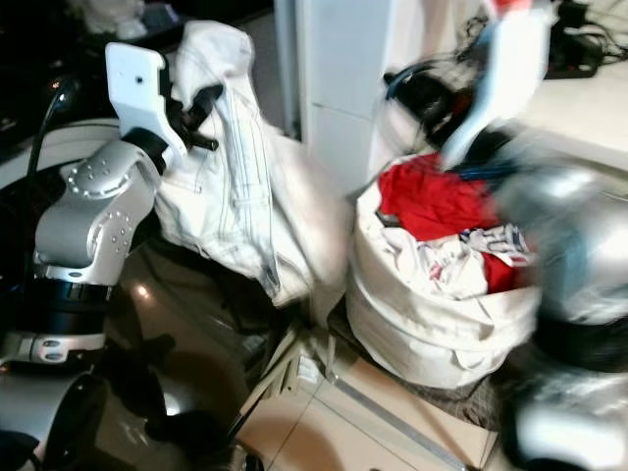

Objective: Clothes washing

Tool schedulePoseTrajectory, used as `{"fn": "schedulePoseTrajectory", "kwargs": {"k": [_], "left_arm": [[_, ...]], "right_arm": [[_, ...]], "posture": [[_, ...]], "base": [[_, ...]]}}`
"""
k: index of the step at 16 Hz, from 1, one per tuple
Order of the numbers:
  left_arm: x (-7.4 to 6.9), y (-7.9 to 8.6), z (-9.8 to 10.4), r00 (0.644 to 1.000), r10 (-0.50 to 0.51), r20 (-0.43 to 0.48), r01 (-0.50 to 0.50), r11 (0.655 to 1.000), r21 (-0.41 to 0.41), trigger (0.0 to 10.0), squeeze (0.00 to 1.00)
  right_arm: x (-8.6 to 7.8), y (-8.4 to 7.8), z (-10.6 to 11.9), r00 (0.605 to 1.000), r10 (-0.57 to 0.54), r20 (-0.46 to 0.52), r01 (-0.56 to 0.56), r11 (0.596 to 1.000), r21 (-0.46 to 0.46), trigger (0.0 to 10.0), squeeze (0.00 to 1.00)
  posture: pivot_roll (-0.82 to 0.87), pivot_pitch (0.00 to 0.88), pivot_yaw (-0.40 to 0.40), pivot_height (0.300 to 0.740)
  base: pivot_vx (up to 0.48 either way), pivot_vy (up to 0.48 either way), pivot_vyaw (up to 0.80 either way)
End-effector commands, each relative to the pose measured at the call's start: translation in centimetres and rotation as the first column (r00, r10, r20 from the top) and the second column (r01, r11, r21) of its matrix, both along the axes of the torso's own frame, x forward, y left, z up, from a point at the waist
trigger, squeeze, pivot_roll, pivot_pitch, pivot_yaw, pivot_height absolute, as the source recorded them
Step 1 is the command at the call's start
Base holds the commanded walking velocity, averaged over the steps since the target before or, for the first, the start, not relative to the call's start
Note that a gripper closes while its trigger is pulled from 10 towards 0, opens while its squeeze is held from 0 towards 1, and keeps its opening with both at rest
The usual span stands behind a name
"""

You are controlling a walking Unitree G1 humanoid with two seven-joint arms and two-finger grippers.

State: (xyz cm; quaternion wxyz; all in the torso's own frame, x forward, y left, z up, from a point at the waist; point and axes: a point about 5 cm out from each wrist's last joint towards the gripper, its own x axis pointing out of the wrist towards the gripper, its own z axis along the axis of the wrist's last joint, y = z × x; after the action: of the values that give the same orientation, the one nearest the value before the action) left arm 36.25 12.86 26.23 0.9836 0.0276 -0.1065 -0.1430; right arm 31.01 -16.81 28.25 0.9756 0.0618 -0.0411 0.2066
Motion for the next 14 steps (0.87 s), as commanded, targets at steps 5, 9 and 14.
{"fn": "schedulePoseTrajectory", "kwargs": {"k": [5, 9, 14], "left_arm": [[-0.9, -1.5, 1.0, 0.998, -0.002, 0.070, 0.003, 1.000, -0.016, 10.0, 0.00], [-0.1, -1.8, 2.8, 0.991, -0.003, 0.133, 0.003, 1.000, -0.001, 10.0, 0.00], [1.3, -0.5, 4.8, 0.981, 0.060, 0.184, -0.065, 0.998, 0.026, 10.0, 0.00]], "right_arm": [[-1.2, 1.5, 0.2, 0.986, -0.083, 0.147, 0.083, 0.997, 0.005, 10.0, 0.00], [-1.2, 2.1, 0.5, 0.980, -0.079, 0.180, 0.082, 0.997, -0.009, 10.0, 0.00], [-1.1, 2.4, 0.4, 0.978, -0.075, 0.196, 0.079, 0.997, -0.012, 10.0, 0.00]], "posture": [[-0.02, 0.000, 0.094, 0.740], [-0.01, 0.000, 0.086, 0.740], [-0.01, 0.000, 0.084, 0.740]], "base": [[0.000, 0.000, 0.00], [0.126, 0.000, 0.51], [0.259, 0.000, 0.80]]}}
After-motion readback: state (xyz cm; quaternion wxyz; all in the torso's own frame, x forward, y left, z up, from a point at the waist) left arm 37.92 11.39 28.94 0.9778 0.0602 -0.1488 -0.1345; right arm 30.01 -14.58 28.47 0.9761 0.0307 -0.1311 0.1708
